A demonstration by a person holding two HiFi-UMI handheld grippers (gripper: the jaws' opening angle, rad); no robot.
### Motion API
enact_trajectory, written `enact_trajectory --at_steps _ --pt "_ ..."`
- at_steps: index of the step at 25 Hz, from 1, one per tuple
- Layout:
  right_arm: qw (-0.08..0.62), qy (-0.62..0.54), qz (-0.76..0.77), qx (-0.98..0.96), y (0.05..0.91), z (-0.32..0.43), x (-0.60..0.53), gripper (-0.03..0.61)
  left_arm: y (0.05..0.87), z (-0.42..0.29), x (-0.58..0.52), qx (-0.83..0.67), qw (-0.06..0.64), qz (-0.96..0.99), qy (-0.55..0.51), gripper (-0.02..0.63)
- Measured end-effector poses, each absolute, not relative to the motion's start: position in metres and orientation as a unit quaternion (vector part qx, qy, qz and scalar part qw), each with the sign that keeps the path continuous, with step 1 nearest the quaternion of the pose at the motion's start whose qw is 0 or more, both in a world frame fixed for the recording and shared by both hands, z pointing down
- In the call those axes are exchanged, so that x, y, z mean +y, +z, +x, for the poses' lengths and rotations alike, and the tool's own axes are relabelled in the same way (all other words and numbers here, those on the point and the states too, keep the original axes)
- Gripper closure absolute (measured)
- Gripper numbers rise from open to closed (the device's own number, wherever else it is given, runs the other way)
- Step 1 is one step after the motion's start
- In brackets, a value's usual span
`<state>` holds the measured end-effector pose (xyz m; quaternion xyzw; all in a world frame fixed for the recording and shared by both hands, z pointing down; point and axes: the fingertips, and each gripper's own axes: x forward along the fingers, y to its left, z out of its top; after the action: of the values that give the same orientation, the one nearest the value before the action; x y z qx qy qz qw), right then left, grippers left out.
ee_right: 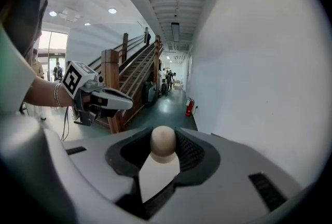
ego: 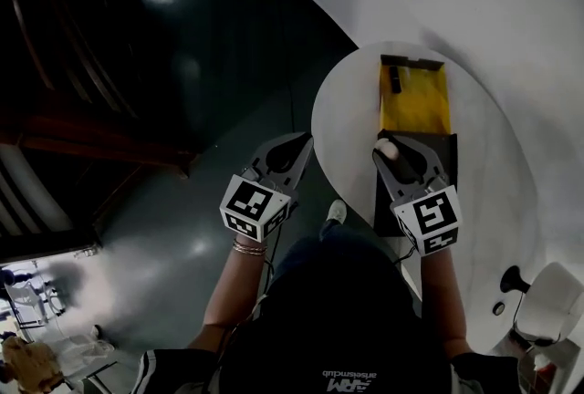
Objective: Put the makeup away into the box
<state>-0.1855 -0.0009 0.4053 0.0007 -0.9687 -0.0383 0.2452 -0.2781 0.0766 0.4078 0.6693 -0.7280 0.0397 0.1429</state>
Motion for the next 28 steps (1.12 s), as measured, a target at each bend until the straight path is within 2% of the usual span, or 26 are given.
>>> enact_trajectory --at_steps 8,20,28 --pt "0.237 -0.035 -0.003 -0.971 0.401 -0.187 -0.006 0.434 0.406 -0.290 0.069 -0.735 0.143 0.660 0.061 0.597" --pt "0.228 -0.011 0.060 -0.972 0.396 -0.169 -0.033 0.434 0.407 -0.295 0.033 -0.711 0.143 0.685 0.066 0.597" --pt "0.231 0.007 0.095 -0.968 0.401 -0.182 -0.058 0.434 0.411 -0.308 -0.003 -0.681 0.149 0.713 0.071 0.597"
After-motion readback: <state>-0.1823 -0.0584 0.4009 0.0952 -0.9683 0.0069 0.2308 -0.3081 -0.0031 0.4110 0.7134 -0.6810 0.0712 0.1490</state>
